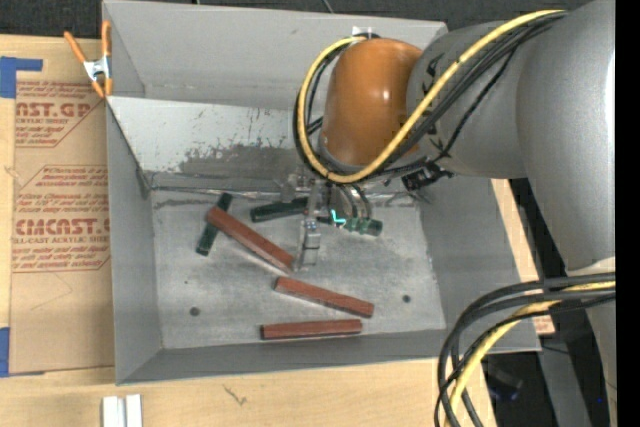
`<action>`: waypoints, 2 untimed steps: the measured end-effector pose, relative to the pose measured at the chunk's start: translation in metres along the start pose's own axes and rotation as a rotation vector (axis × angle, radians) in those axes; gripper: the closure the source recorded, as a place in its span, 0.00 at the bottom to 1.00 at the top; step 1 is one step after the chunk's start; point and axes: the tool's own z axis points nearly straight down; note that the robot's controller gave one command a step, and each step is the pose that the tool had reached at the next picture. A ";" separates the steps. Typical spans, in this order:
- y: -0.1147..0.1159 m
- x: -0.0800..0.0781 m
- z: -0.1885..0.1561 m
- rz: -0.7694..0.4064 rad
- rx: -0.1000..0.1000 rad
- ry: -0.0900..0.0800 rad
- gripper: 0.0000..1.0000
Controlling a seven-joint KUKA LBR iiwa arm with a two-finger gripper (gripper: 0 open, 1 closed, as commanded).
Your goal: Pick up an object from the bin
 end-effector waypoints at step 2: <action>0.009 -0.009 0.018 0.092 -0.001 -0.015 0.00</action>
Offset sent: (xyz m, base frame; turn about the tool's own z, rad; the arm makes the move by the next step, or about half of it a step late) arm 0.0122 0.0265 -0.0582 0.2084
